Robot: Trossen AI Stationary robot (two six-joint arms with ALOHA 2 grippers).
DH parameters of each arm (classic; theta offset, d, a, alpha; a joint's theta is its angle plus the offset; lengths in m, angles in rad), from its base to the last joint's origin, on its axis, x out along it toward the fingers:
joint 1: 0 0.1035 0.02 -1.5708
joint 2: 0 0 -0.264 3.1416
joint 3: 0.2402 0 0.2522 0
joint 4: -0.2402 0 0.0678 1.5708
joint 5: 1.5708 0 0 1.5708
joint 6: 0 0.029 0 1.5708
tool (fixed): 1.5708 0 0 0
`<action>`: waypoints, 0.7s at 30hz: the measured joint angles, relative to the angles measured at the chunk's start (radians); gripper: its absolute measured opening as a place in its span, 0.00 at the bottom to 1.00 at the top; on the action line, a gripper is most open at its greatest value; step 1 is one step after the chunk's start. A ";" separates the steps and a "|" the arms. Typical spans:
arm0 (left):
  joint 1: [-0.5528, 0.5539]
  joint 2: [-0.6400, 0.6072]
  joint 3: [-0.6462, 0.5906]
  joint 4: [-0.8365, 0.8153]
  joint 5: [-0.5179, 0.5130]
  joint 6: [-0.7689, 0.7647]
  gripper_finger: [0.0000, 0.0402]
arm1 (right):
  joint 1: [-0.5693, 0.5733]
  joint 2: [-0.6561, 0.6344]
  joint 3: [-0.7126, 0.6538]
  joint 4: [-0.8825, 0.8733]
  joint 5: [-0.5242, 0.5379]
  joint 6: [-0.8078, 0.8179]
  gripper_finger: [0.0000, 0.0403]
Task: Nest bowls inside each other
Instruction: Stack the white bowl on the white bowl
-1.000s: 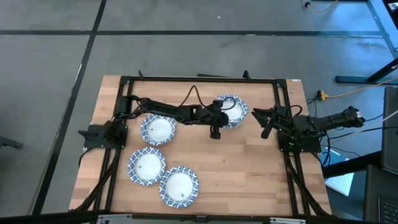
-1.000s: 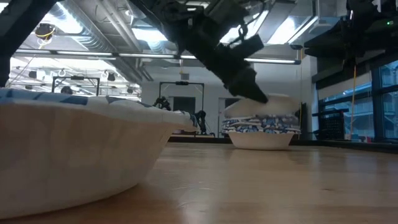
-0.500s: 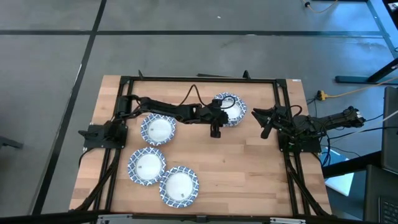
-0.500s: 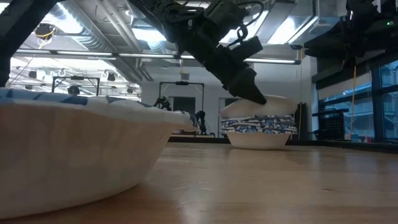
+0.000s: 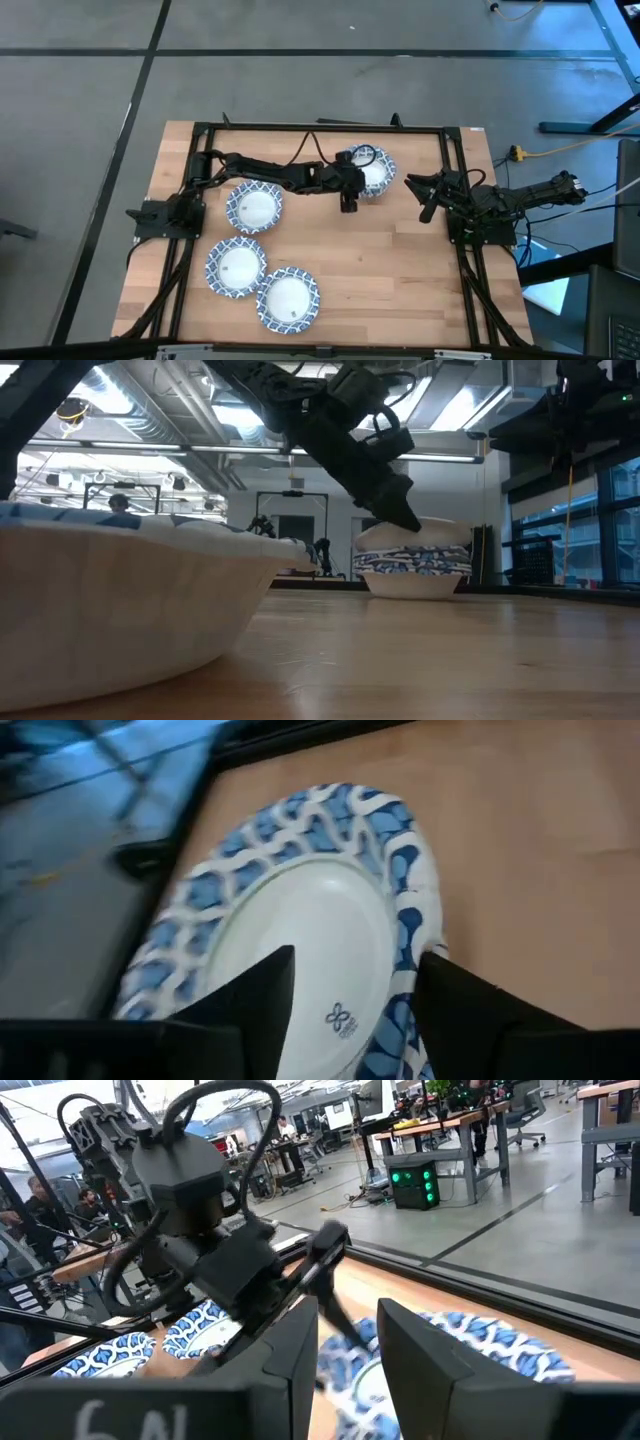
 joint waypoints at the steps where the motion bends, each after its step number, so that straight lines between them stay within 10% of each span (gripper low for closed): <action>1: 0.001 -0.005 0.000 0.001 -0.043 0.007 0.47 | 0.000 0.000 0.000 0.000 0.000 0.000 0.27; 21: 0.013 -0.015 0.000 0.046 -0.028 0.000 0.47 | 0.000 0.000 0.000 -0.002 0.000 0.000 0.27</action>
